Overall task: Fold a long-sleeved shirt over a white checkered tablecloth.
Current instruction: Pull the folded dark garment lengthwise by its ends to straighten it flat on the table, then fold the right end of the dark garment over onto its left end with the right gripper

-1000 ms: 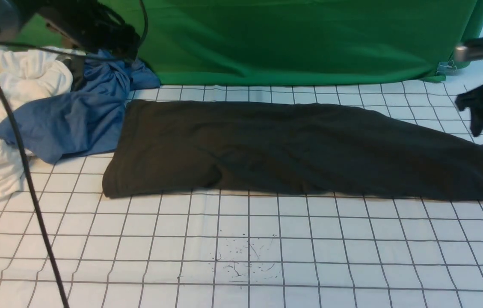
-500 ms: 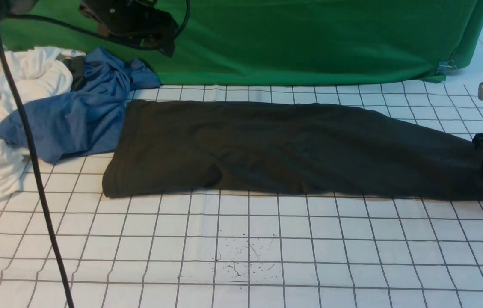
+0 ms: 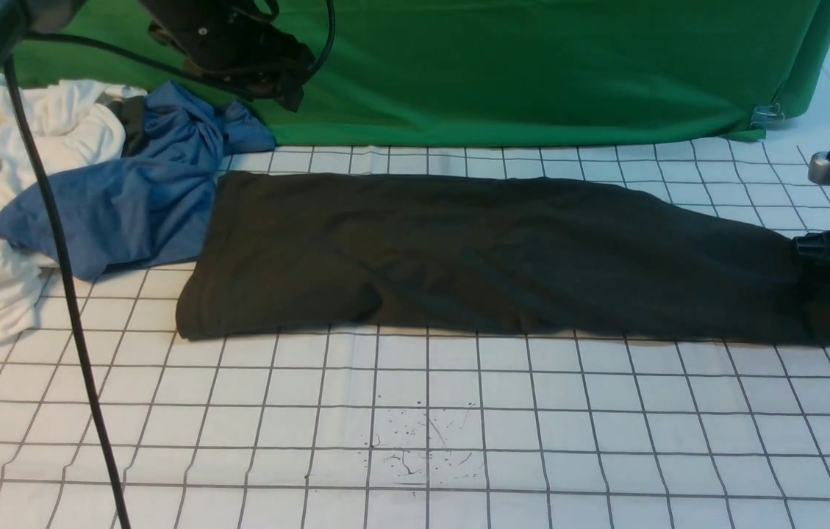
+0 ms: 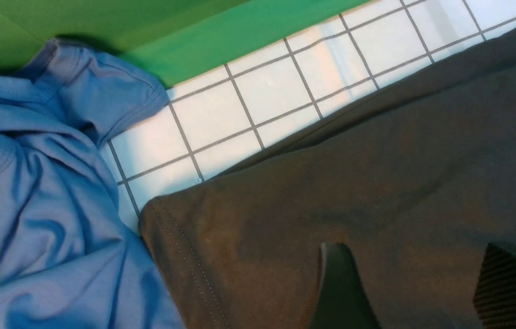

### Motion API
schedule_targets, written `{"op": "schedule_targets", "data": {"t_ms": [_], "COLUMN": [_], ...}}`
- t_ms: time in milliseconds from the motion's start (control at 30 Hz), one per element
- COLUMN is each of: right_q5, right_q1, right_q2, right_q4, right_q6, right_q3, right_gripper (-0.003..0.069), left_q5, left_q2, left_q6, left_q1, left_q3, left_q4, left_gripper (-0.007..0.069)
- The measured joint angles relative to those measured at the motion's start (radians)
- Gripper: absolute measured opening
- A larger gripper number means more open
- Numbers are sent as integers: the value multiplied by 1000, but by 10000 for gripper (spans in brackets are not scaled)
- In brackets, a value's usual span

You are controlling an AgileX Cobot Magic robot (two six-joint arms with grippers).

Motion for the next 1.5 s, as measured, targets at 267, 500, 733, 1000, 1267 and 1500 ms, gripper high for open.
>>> {"op": "schedule_targets", "data": {"t_ms": [267, 500, 733, 1000, 1267, 1500], "right_q5": [0, 10, 7, 68, 188, 312], "right_q1": [-2, -2, -2, -2, -1, 122], "right_q2": [3, 20, 8, -144, -400, -406], "right_q4": [6, 68, 86, -86, -292, -268], "right_q6": [2, 9, -42, -62, -48, -94], "right_q3": [0, -12, -11, 5, -65, -250], "right_gripper": [554, 324, 85, 85, 85, 85], "left_q5": [0, 9, 28, 43, 55, 87], "left_q2": [0, 0, 0, 0, 0, 0], "left_q6": [0, 0, 0, 0, 0, 1], "left_q1": [0, 0, 0, 0, 0, 0], "left_q3": [0, 0, 0, 0, 0, 0], "left_q4": [0, 0, 0, 26, 30, 82], "left_gripper": [351, 351, 351, 351, 351, 351]}}
